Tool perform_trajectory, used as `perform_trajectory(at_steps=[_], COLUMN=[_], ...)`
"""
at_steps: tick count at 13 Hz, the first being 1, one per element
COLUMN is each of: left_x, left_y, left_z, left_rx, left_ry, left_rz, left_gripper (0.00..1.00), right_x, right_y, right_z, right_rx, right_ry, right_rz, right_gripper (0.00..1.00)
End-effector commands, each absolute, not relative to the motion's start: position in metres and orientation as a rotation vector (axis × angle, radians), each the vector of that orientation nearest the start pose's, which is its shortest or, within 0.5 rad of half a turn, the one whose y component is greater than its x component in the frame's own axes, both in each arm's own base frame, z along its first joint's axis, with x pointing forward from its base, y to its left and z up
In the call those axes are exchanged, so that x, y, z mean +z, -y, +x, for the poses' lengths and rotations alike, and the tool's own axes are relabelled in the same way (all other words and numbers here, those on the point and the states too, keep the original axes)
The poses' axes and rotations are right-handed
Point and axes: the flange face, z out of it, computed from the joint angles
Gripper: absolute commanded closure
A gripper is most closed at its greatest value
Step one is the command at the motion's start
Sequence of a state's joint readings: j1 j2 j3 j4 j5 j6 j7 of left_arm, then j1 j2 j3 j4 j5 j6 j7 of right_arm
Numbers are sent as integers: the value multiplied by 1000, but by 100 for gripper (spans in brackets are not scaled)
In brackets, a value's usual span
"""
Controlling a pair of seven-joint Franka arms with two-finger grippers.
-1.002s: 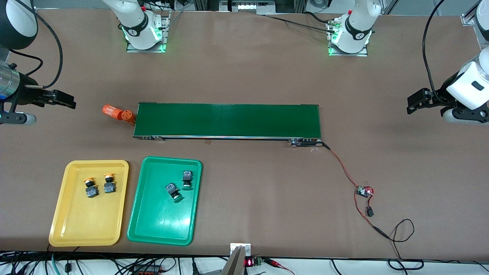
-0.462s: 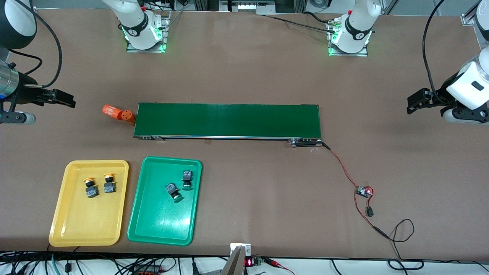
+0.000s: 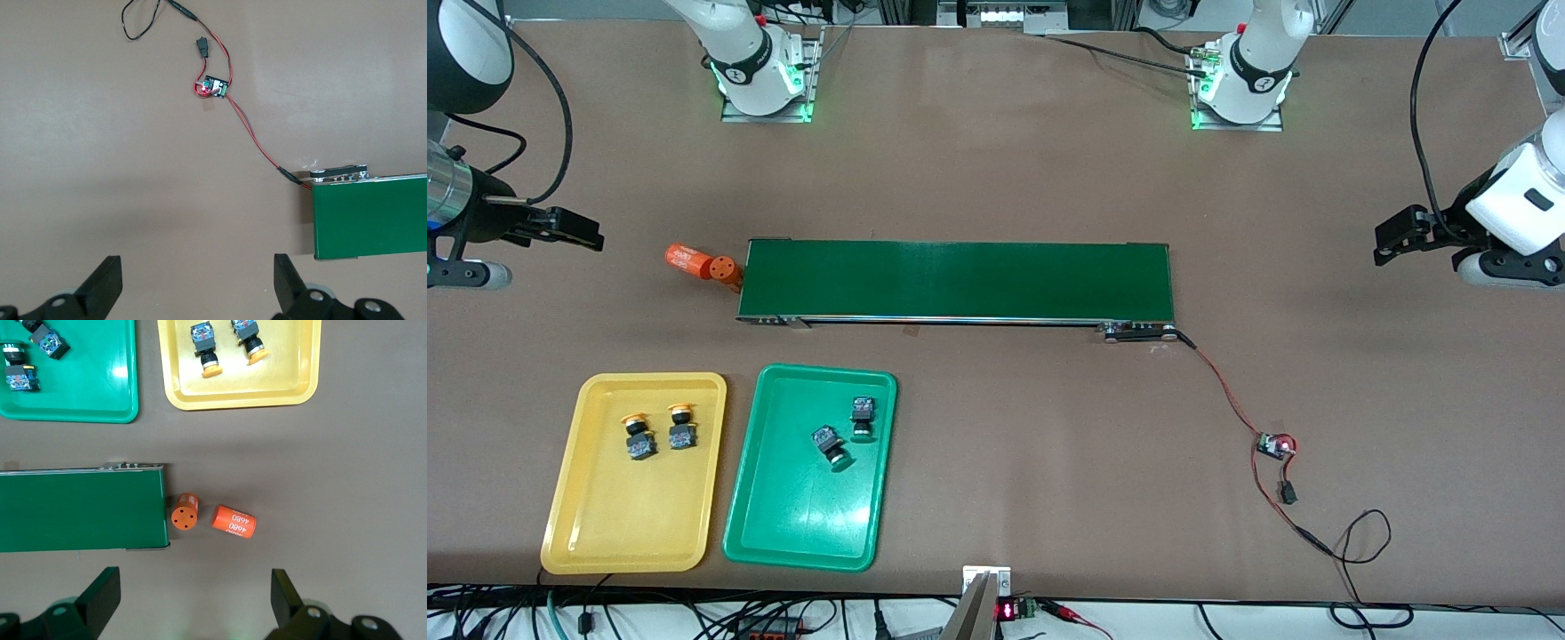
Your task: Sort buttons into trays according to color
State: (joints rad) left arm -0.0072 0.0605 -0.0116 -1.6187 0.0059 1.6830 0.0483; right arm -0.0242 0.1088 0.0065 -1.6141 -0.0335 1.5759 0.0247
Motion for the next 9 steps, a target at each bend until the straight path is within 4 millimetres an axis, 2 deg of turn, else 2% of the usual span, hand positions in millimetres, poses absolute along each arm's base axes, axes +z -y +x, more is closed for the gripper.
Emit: perform_trajectory(at_steps=[1,9], left_x=[582,582], left_y=[9,9], left_z=[583,583], left_rx=[-10,-10], left_ry=[-142,-142], left_rz=[-3137,-3137], left_gripper=[0,0], right_x=[550,550], right_y=[-4,-9], right_z=[575,575], right_rx=[234,234], right_ry=[-25,-13], right_rz=[-3148,-3148], right_gripper=[0,0])
